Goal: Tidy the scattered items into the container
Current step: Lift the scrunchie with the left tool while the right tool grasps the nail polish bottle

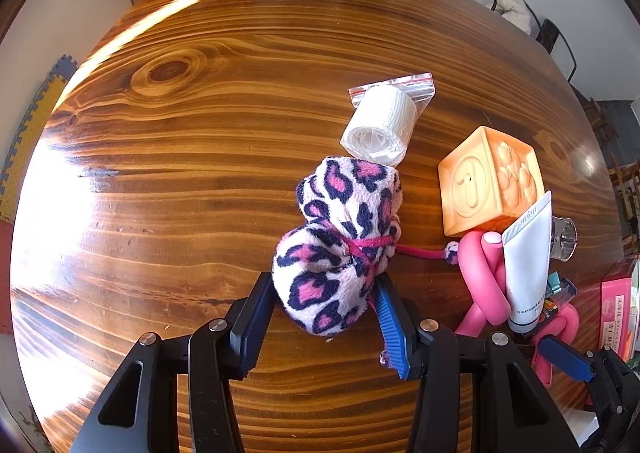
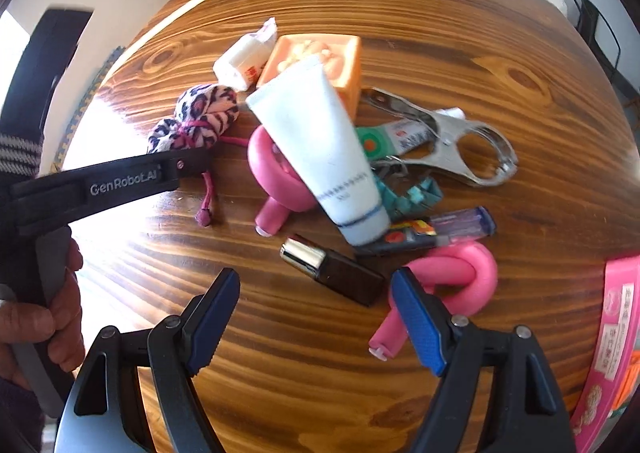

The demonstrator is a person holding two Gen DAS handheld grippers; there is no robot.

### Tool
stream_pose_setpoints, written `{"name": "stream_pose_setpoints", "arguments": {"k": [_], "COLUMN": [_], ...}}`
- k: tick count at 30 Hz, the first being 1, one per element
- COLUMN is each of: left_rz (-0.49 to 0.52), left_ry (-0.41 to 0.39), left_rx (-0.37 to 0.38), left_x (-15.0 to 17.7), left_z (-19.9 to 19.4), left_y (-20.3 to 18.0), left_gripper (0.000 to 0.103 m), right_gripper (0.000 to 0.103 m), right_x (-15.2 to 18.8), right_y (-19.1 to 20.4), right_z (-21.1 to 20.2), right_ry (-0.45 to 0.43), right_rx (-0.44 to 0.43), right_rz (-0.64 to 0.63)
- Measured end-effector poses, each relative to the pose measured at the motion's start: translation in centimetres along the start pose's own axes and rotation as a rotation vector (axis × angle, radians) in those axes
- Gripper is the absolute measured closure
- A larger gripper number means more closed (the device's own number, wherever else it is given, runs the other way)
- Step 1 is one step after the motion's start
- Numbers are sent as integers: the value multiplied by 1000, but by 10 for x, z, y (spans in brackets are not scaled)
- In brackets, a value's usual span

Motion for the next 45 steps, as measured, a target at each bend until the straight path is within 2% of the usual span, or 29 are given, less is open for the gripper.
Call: {"name": "stream_pose_setpoints", "arguments": {"k": [4,5,7,11,13,17,22,25,28,30,31,32,40,45], "left_rz": [5,9,19,42,46,44,40,40,19,-7,-22,-33,-16,21], "left_ry": [-8,-10,-17,-29,-30,-25,-19,-19,-11,-2,-8,-15,-49,-40], "left_rx": [-16,-20,-30,-62,-72,-56,-17,-21,-4,26,41,49,-7,-70], "left_x": [-11,-12,-15,-24,-25,-25,-23,-22,-26,-24,-24,-24,-45,-44], "left_z": [5,5,5,6,8,5,6,6,1,0,-1,-2,-2,17], "left_y": [-8,-8,-8,-17,-21,-15,-14,-12,-3,1,5,6,7,-3], "left_gripper": [52,52,52,51,51,51,51,51,50,19,18,18,18,19], "right_gripper": [24,36,51,71,76,79,80,80,80,78,72,67,56,55], "right_x": [-4,-3,-1,5,8,12,25,37,36,35,38,38,38,33], "right_y": [6,4,-3,-9,-12,-12,-9,-10,-14,-17,-21,-21,-20,-9], "right_z": [9,13,15,14,14,15,15,15,12,10,8,8,9,12], "right_ry": [-10,2,2,4,0,3,20,28,28,24,21,18,-2,-15], "right_rx": [29,36,44,55,54,5,-65,-62,-51,-46,-50,-53,-48,-14], "right_rz": [-48,-47,-39,-51,-46,-27,-17,-16,-8,2,4,5,5,-7]}}
Point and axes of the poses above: each gripper's, at about its wrist camera, not at the fingertips, and z roughly the way its jaws point, y to its left, x to its underside, the point moved 8 cm from there along z, roughly the way its jaws point, and after that the axes turned 11 degrees about y, right-handed, at the moved point
